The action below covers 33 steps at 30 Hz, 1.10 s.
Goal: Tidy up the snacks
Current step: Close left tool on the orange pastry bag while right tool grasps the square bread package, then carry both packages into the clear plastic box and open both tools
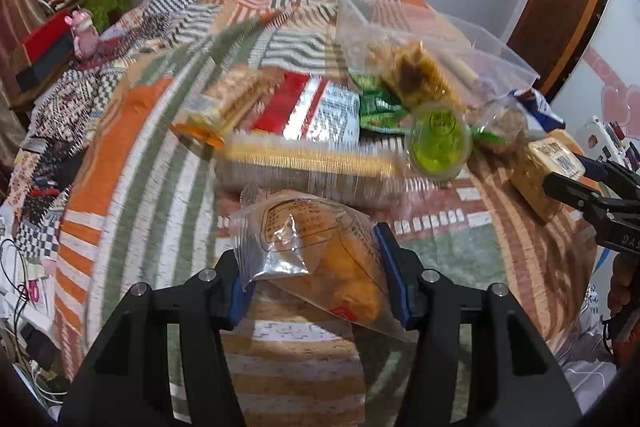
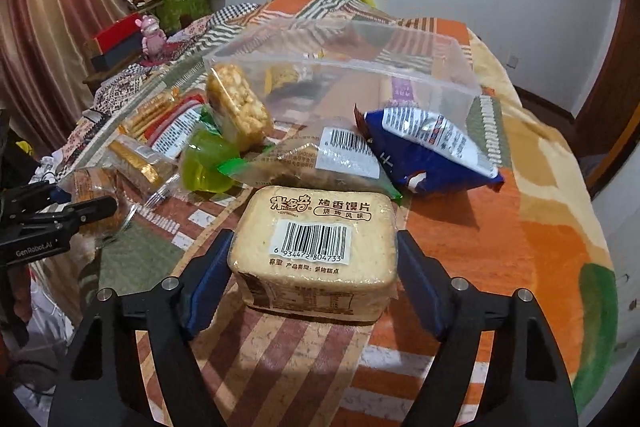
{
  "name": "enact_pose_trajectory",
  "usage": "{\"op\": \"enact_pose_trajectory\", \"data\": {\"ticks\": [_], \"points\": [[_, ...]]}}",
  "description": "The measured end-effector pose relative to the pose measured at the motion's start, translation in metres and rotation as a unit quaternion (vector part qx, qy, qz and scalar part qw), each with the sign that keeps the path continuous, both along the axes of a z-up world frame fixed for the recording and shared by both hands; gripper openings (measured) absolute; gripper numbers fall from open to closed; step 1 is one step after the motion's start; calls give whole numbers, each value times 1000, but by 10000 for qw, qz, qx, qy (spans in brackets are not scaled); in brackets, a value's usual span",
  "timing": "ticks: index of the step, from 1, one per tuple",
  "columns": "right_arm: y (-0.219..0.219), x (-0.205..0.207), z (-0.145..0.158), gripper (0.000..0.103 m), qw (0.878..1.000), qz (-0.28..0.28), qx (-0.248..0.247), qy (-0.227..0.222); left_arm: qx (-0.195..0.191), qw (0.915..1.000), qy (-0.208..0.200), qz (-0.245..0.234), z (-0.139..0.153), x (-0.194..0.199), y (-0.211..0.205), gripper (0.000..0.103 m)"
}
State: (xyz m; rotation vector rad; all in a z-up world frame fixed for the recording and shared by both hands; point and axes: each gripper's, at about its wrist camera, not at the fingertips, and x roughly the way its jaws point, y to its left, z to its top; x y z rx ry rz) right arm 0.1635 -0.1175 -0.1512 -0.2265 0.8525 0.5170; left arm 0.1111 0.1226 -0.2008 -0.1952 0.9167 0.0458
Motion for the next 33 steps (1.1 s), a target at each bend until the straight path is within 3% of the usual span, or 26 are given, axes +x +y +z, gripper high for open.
{"op": "enact_pose_trajectory", "data": {"ticks": [7, 16, 33], "points": [[-7, -3, 25, 76, 9994, -30, 197, -279, 120, 9987, -498, -6, 42, -3, -2, 54], [-13, 12, 57, 76, 9965, -152, 444, -687, 117, 9945, -1032, -166, 84, 24, -16, 55], [-6, 64, 78, 76, 9907, -337, 606, -1168, 110, 9887, -1390, -552, 108, 110, -52, 55]]}}
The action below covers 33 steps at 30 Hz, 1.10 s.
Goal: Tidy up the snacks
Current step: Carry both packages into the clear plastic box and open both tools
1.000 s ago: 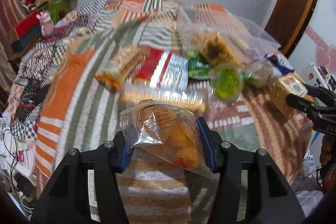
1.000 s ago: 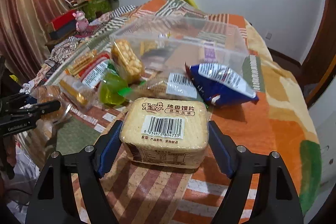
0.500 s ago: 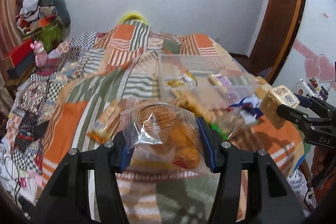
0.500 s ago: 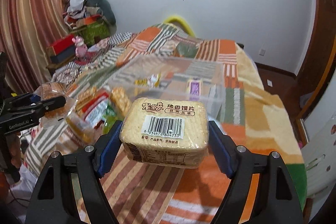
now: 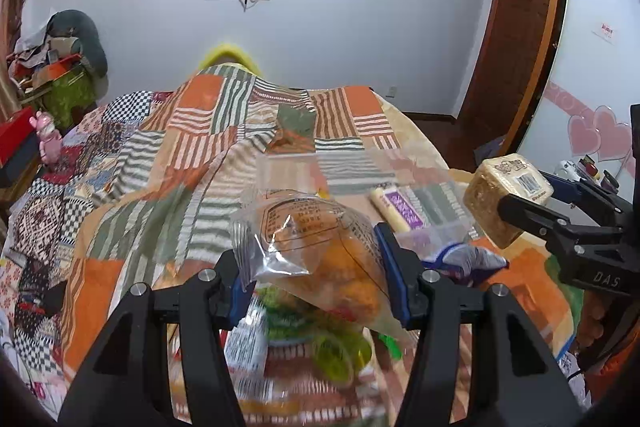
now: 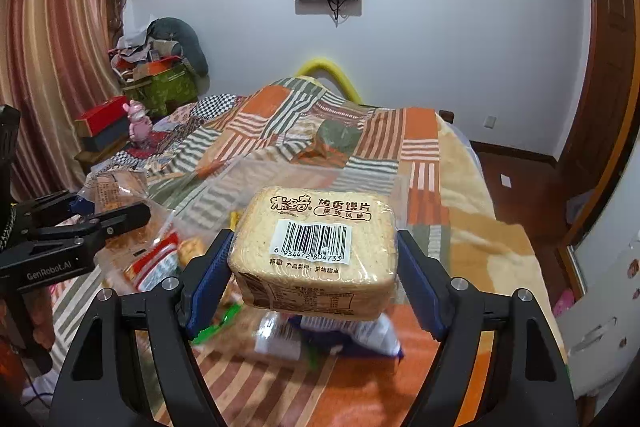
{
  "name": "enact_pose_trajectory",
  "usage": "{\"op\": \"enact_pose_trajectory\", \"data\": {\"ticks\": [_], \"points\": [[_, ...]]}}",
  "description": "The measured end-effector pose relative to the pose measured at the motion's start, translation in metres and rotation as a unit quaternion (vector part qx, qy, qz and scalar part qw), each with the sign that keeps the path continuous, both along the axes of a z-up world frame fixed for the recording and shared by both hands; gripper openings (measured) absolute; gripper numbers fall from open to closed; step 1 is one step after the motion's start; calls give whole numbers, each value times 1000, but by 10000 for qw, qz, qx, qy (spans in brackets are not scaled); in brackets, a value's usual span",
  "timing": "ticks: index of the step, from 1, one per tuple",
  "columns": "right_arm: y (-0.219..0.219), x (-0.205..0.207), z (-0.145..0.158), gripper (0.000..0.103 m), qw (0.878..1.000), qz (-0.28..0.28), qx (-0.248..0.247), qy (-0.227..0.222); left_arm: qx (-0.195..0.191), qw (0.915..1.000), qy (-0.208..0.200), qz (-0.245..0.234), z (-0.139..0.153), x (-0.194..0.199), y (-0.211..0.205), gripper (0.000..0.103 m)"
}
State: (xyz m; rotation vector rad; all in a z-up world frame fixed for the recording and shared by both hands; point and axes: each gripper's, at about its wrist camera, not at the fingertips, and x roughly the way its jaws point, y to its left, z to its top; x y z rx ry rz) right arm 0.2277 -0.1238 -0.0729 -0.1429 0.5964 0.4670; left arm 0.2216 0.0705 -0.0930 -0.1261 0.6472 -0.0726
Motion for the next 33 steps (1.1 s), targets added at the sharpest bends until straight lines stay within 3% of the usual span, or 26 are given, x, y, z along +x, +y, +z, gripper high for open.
{"op": "enact_pose_trajectory", "data": {"ticks": [12, 21, 29, 33], "points": [[22, 47, -13, 76, 9997, 18, -245, 92, 84, 9997, 215, -12, -17, 67, -6, 55], [28, 78, -36, 76, 9965, 111, -372, 742, 133, 9975, 691, -70, -38, 108, -2, 55], [32, 86, -44, 76, 9935, 202, -419, 1041, 231, 9957, 891, -133, -51, 122, -10, 57], [33, 80, -37, 76, 9950, 199, -522, 823, 167, 9957, 893, -183, -50, 120, -10, 59]]}}
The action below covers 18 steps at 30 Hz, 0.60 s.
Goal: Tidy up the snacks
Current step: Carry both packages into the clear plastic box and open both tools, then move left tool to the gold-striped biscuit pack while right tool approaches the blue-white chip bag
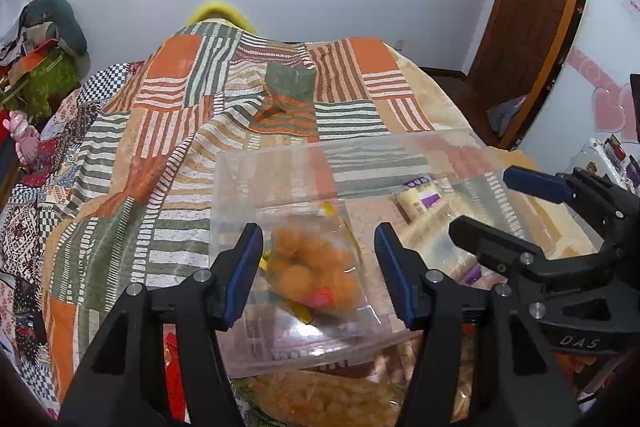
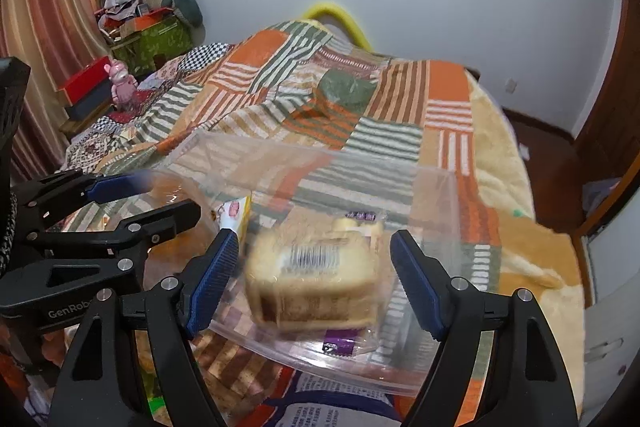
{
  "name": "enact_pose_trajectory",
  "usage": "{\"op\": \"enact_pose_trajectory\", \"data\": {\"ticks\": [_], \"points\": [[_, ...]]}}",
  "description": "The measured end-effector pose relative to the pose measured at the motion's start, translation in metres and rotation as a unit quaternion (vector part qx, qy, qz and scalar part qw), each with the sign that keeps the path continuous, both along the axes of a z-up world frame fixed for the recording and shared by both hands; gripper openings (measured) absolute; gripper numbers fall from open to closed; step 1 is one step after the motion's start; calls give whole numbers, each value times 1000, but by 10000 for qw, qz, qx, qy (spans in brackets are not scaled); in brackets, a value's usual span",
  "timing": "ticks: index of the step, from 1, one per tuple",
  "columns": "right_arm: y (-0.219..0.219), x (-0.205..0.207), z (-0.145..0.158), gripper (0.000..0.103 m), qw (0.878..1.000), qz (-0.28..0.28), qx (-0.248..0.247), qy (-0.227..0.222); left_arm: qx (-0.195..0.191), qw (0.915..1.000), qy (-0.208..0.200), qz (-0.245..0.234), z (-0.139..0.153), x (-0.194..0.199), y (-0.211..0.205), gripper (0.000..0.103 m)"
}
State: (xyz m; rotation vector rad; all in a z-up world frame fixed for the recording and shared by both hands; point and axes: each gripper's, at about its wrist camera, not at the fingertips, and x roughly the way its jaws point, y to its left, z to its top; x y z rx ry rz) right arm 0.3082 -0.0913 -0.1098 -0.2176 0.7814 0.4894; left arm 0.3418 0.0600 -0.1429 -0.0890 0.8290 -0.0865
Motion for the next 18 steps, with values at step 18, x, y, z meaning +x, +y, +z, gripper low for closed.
{"op": "enact_pose_trajectory", "data": {"ticks": [18], "points": [[-36, -50, 35, 78, 9988, 94, 157, -443, 112, 9982, -506, 314, 53, -86, 45, 67]]}}
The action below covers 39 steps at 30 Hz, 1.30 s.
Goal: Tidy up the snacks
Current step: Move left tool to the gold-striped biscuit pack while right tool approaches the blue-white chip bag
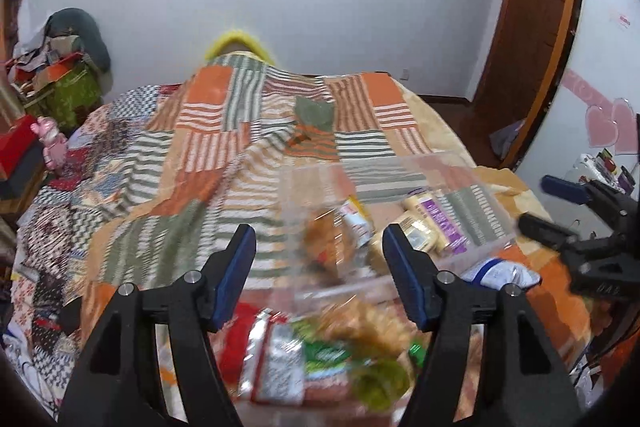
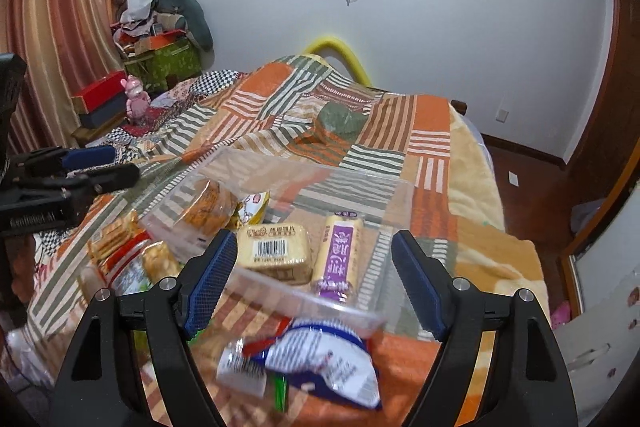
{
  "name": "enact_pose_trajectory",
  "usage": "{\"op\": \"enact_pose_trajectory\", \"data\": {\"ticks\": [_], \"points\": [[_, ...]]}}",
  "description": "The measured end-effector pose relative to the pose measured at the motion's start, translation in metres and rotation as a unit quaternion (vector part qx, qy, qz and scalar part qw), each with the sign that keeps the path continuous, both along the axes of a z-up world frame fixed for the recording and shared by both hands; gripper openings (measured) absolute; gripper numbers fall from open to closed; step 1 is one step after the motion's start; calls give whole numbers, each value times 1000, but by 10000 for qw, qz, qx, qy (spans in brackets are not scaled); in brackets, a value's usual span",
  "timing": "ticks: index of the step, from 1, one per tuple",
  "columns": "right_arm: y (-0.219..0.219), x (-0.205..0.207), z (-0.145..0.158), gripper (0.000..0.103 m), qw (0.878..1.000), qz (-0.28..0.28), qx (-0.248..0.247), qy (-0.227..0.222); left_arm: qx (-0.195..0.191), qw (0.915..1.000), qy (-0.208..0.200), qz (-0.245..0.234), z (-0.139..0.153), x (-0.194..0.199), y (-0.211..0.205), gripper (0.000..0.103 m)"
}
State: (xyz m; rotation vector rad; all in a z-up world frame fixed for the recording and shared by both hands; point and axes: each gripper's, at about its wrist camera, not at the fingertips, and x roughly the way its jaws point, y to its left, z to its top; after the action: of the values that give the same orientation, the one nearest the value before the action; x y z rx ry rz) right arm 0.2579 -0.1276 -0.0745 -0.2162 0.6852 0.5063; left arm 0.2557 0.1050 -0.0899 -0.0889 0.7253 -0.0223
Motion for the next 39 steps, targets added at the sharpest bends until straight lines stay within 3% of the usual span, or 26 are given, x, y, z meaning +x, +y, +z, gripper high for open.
{"op": "enact_pose_trajectory", "data": {"ticks": [6, 17, 22, 25, 32, 39], "points": [[-12, -17, -4, 83, 9999, -62, -86, -41, 172, 9988, 328, 313, -19, -33, 28, 69], [-37, -34, -34, 86, 9983, -409, -349, 222, -51, 9908, 1150, 710, -85, -68, 44, 71], [-42, -35, -47, 88, 9972, -416, -519, 349, 190, 9879, 1356, 731, -113, -71, 29, 71], [-41, -42, -52, 96, 9970, -328, -640, 299, 418, 9882, 1249, 778, -117, -81, 26, 76], [-34, -36, -66, 101, 9961, -249, -779, 331, 40, 9876, 1207, 1007, -117, -106, 50, 86], [-25, -23, -73, 101, 9954, -232, -824, 440, -326, 9812, 1473, 1204, -126, -124, 67, 87]]}}
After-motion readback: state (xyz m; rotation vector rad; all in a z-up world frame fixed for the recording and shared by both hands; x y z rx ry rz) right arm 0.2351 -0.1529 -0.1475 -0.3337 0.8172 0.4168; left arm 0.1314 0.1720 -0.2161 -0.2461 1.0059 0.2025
